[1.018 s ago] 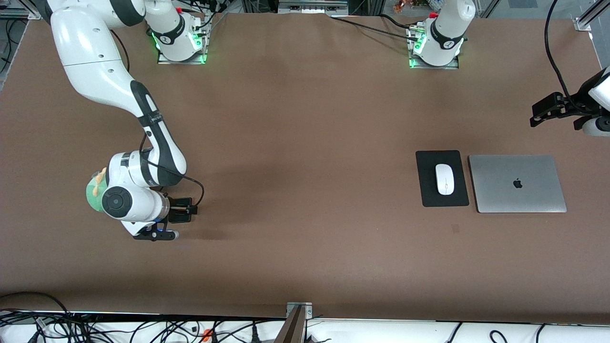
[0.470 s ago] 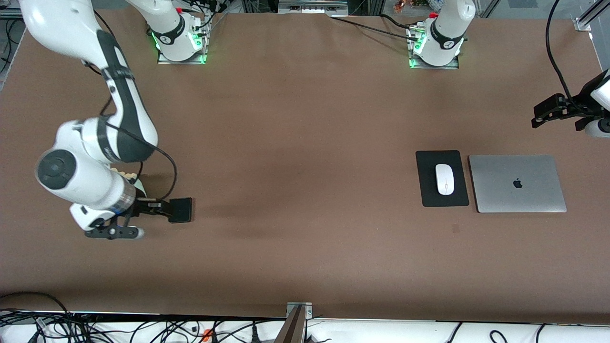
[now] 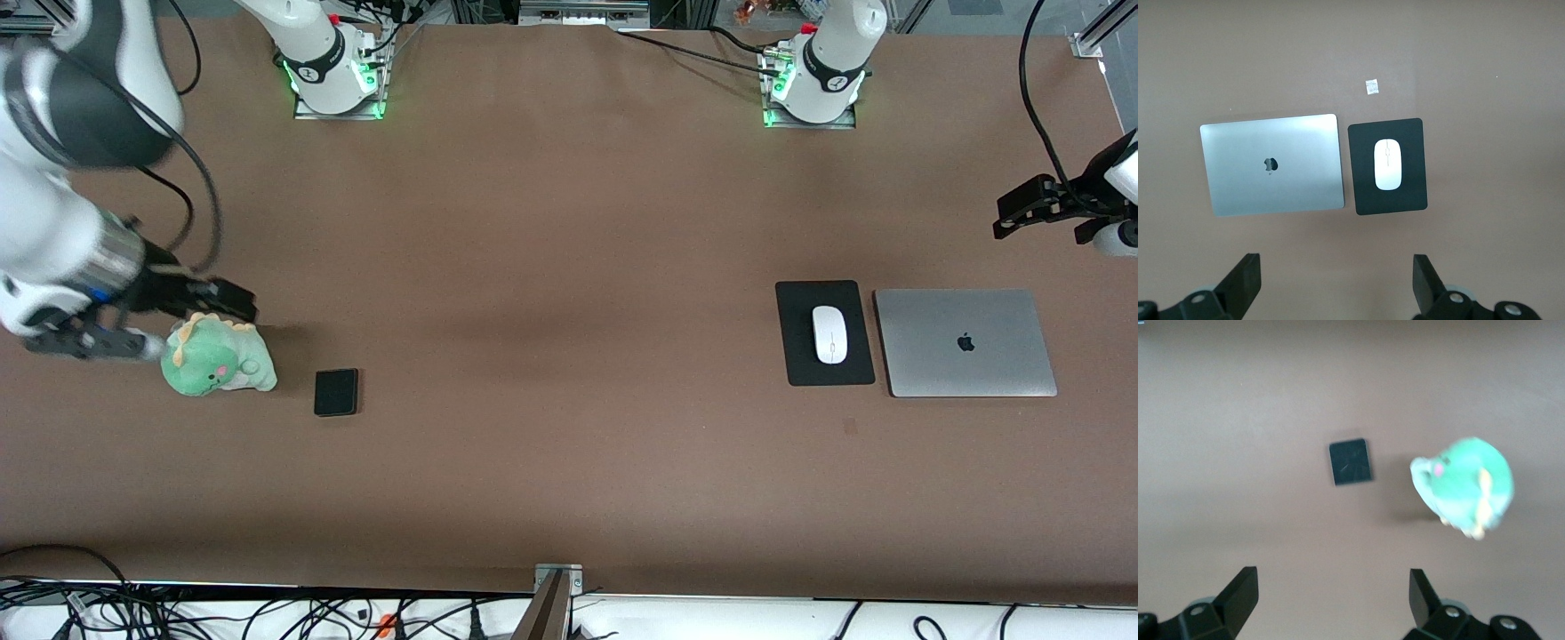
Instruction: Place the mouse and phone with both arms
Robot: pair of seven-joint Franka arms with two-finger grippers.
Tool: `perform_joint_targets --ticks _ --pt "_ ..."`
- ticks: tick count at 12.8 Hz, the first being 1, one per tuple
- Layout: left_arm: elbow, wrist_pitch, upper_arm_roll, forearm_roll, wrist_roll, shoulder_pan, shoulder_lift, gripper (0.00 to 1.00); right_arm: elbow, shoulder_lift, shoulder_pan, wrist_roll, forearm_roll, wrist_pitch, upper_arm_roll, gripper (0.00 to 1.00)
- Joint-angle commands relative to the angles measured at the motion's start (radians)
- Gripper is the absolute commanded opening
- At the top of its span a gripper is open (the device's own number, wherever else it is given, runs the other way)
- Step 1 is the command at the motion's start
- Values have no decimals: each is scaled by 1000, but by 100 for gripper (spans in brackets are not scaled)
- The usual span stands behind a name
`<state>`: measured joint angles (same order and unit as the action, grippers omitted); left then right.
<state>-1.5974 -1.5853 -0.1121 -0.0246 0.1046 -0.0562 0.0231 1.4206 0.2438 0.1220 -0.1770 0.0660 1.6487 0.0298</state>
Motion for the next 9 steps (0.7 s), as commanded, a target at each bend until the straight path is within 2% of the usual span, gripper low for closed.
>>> perform_joint_targets --ticks 1,9 --pt "24 11 -6 23 24 4 9 100 49 -109 -7 48 25 -96 25 100" --pt "24 10 -6 23 24 12 9 100 41 -127 -5 83 14 -113 30 100"
